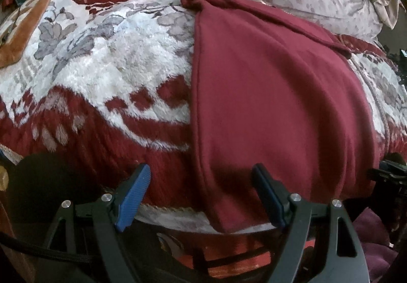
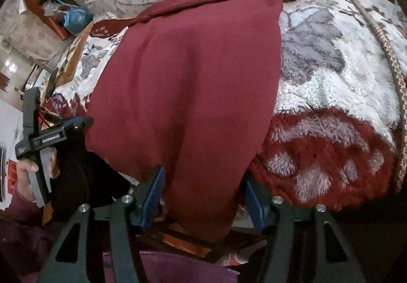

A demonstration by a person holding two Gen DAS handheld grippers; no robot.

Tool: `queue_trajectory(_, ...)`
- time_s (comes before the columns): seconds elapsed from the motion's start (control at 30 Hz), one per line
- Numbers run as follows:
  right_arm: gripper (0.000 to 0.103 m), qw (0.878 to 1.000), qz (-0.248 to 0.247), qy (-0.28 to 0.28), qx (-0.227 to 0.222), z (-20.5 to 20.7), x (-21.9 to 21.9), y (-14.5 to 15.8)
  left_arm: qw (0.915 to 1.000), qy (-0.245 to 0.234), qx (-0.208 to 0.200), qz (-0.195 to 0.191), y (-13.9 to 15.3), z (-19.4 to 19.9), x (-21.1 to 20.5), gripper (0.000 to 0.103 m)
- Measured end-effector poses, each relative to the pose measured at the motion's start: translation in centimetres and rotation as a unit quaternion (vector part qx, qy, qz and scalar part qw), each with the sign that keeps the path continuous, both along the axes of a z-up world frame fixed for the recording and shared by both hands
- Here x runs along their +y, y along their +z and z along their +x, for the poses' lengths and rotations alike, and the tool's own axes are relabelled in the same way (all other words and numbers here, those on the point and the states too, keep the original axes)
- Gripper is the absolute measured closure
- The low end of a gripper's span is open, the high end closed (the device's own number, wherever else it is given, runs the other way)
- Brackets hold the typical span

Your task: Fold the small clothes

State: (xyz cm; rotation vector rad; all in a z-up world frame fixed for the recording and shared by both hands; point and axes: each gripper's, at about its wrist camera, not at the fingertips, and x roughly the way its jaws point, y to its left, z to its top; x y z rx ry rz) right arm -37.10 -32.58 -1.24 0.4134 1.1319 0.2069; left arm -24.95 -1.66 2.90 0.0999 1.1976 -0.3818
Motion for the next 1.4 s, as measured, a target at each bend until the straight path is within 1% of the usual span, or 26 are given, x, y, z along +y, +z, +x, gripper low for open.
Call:
queue_trajectory(0.1,0.028,1.0,0.011,0.001,0.0,0.4,0.0,-0.1,0.9999,-0.01,0.002,0.007,0.0,-0.3,-0.4,0.022)
queue_trajectory(0.17,0.02,1.0,0.013,0.009,-0.002,0.7,0.4,-0.2,0.9998,-0.016,0.003,0.011,-0.1,-0.5,-0.7,0.022)
queue_trajectory(0.27,0.017,1.0,0.005,0.02,-0.003,0.8,0.9,-0.2,0.9996,-0.024,0.004,0.017,-0.4,-0.6,-1.1,0.022)
queue_trajectory(0.37,0.018,1.0,0.005,0.021,-0.004,0.7,0.9,-0.1,0.9995,-0.022,0.003,0.021,-0.5,-0.6,-1.3,0.022)
queue_trajectory(0.4,0.018,1.0,0.004,0.02,-0.004,0.7,0.8,-0.1,0.9995,-0.023,0.003,0.021,-0.5,-0.6,-1.3,0.022)
queue_trajectory(0.5,0.028,1.0,-0.006,0.018,-0.002,0.6,0.8,0.2,0.9995,-0.022,0.005,0.021,-0.4,-0.7,-1.4,0.022)
queue_trajectory(0.53,0.033,1.0,-0.009,0.021,-0.002,0.4,0.7,0.3,0.9995,-0.021,0.005,0.021,-0.3,-0.7,-1.5,0.022)
queue_trajectory(0.57,0.04,1.0,-0.011,0.024,-0.002,0.3,0.5,0.5,0.9995,-0.021,0.006,0.021,-0.3,-0.7,-1.5,0.022)
queue_trajectory(0.6,0.045,1.0,-0.013,0.025,-0.003,0.3,0.5,0.7,0.9995,-0.022,0.008,0.021,-0.3,-0.8,-1.5,0.022)
queue_trajectory(0.63,0.052,1.0,-0.014,0.027,-0.004,0.2,0.4,0.8,0.9995,-0.024,0.009,0.02,-0.2,-0.8,-1.5,0.022)
queue_trajectory(0.67,0.055,0.999,-0.013,0.03,-0.005,0.1,0.3,1.0,0.9994,-0.026,0.011,0.02,-0.2,-1.0,-1.5,0.022)
queue_trajectory(0.73,0.055,0.999,-0.007,0.035,-0.006,0.2,0.2,1.2,0.9994,-0.027,0.014,0.018,-0.2,-1.0,-1.3,0.022)
queue_trajectory(0.83,0.054,0.999,0.004,0.034,0.001,0.4,0.2,0.6,0.9995,-0.023,0.02,0.012,-0.6,-1.0,-1.0,0.023)
queue_trajectory(0.9,0.054,0.999,0.008,0.032,0.002,0.6,0.4,0.3,0.9994,-0.026,0.021,0.011,-0.8,-1.1,-1.1,0.028)
queue_trajectory(0.97,0.054,0.999,0.009,0.034,-0.003,0.7,0.6,0.3,0.9988,-0.039,0.03,0.004,-1.1,-1.1,-1.4,0.048)
queue_trajectory(1.0,0.054,0.999,0.009,0.036,-0.005,0.7,0.7,0.3,0.9988,-0.038,0.031,0.005,-1.1,-1.1,-1.5,0.049)
queue_trajectory(1.03,0.055,0.999,0.007,0.037,-0.007,0.7,0.8,0.4,0.9988,-0.039,0.029,0.004,-1.1,-1.1,-1.4,0.053)
queue_trajectory(1.1,0.062,0.999,0.001,0.042,-0.01,0.8,1.1,0.6,0.9985,-0.045,0.03,-0.002,-0.8,-1.1,-1.3,0.069)
queue_trajectory(1.13,0.076,0.999,0.0,0.042,-0.012,0.8,1.0,0.8,0.9982,-0.046,0.035,-0.017,-0.5,-1.0,-1.2,0.088)
queue_trajectory(1.17,0.086,0.999,0.009,0.04,-0.015,1.0,0.9,1.0,0.9972,-0.046,0.046,-0.038,0.0,-0.8,-0.9,0.09)
queue_trajectory(1.23,0.088,0.999,0.034,0.033,-0.021,1.1,0.3,1.5,0.9969,-0.052,0.035,-0.047,1.2,-0.7,-0.8,0.091)
queue_trajectory(1.27,0.088,0.997,0.057,0.031,-0.029,1.2,-0.2,2.1,0.9967,-0.054,0.028,-0.053,1.9,-0.5,-0.7,0.091)
queue_trajectory(1.33,0.088,0.996,0.077,0.03,-0.045,1.4,-0.6,3.1,0.9961,-0.054,0.018,-0.068,3.2,0.1,-0.5,0.091)
queue_trajectory(1.4,0.088,0.993,0.096,0.026,-0.066,2.0,-1.2,4.5,0.9944,-0.048,0.0,-0.094,5.2,1.1,-0.1,0.091)
